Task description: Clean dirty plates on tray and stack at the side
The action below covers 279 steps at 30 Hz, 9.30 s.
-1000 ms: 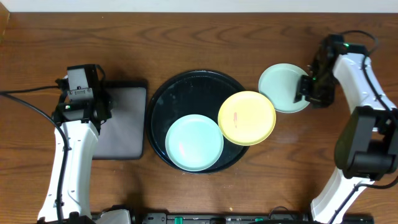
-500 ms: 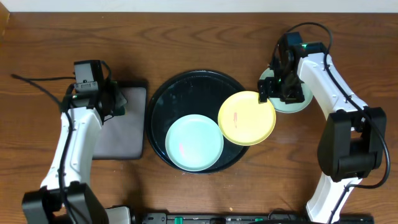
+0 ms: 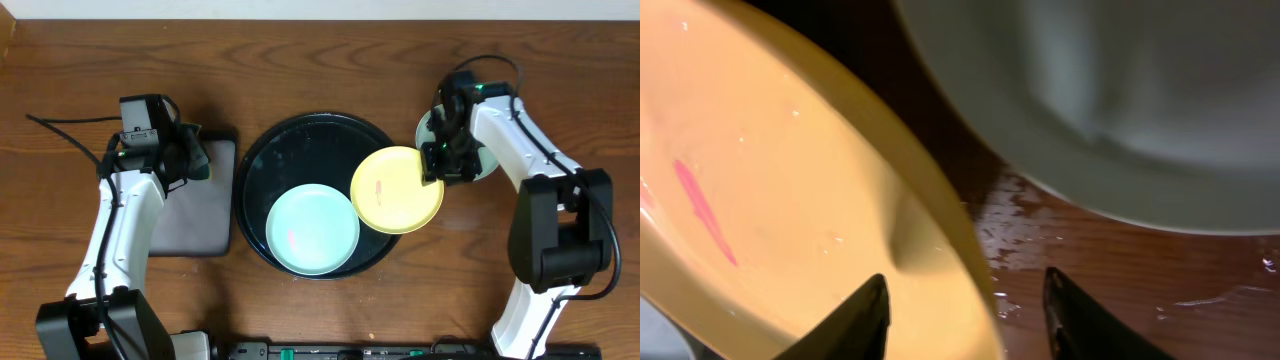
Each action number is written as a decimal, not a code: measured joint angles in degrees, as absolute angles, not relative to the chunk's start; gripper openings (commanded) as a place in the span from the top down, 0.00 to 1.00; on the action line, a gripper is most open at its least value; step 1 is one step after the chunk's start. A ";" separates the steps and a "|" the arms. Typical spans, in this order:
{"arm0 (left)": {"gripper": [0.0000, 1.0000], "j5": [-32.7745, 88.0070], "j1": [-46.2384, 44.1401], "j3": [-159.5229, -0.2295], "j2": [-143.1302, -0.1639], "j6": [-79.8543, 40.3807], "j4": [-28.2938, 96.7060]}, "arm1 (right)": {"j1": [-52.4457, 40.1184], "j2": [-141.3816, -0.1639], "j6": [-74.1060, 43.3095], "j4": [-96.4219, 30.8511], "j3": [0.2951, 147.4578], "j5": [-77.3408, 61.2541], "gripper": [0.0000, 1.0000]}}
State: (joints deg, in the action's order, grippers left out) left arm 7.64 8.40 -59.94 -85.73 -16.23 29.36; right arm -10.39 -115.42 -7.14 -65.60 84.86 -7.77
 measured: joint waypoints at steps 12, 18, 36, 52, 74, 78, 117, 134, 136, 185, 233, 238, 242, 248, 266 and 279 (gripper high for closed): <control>0.93 7.66 8.40 -59.94 -85.73 -16.19 28.58 | -11.03 -115.39 -7.14 -60.34 84.58 -8.67 0.99; 0.93 7.81 8.40 -59.94 -85.73 -16.19 28.25 | -11.05 -115.39 -7.92 -50.43 86.52 -12.64 0.99; 0.93 7.81 8.40 -59.94 -85.73 -14.92 28.05 | -25.28 -117.10 -10.07 -30.06 86.96 -5.32 0.99; 0.92 7.84 8.40 -59.94 -85.73 -14.09 28.01 | -27.24 -118.41 -10.22 -34.00 87.11 1.91 0.56; 0.92 7.84 8.40 -59.94 -85.73 -11.51 26.85 | -27.24 -113.51 -14.87 -42.17 87.88 -0.43 0.32; 0.93 7.84 8.40 -59.94 -85.73 -10.70 26.81 | -27.24 -114.28 -15.51 -41.80 87.00 -0.43 0.01; 0.92 8.49 8.40 -59.94 -85.73 -9.17 26.61 | -27.24 -114.28 -18.04 -7.88 68.58 1.26 0.99; 0.92 8.49 8.38 -59.94 -85.73 -8.49 27.05 | -27.22 -114.28 -18.02 -8.08 68.58 0.86 0.99; 0.93 8.47 8.12 -59.94 -85.73 -8.49 27.18 | -27.22 -114.28 -17.69 -8.12 68.58 0.64 0.99; 0.92 0.10 -23.31 -62.02 -94.41 -22.50 13.69 | -27.14 -114.28 -15.68 -8.29 68.58 -3.92 0.99; 0.77 -5.13 -23.31 -62.08 -105.56 -27.16 12.45 | -27.24 -114.28 -14.87 -8.47 68.55 -4.32 0.98; 0.77 -5.13 -23.31 -62.08 -105.56 -27.09 12.75 | -27.24 -114.28 -14.74 -8.40 68.55 -4.45 0.89; 0.77 -5.13 -23.31 -62.08 -105.56 -27.03 12.84 | -27.24 -114.39 -14.66 -8.34 68.55 -4.14 0.90; 0.77 -5.26 -23.31 -62.08 -105.56 -27.00 13.04 | -27.24 -114.54 -14.68 -8.29 68.55 -4.10 0.95; 0.92 -6.92 -23.31 -62.08 -105.73 -26.74 13.72 | -27.83 -116.20 -15.09 -6.33 68.55 -4.45 0.99; 0.92 -7.75 -23.44 -62.52 -107.61 -27.35 13.17 | -27.83 -116.20 -15.99 -6.33 68.55 -4.43 0.99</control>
State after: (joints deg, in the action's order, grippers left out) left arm -7.75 -23.44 -62.52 -107.61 -27.35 13.17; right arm -27.83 -116.20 -15.99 -6.33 68.55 -4.43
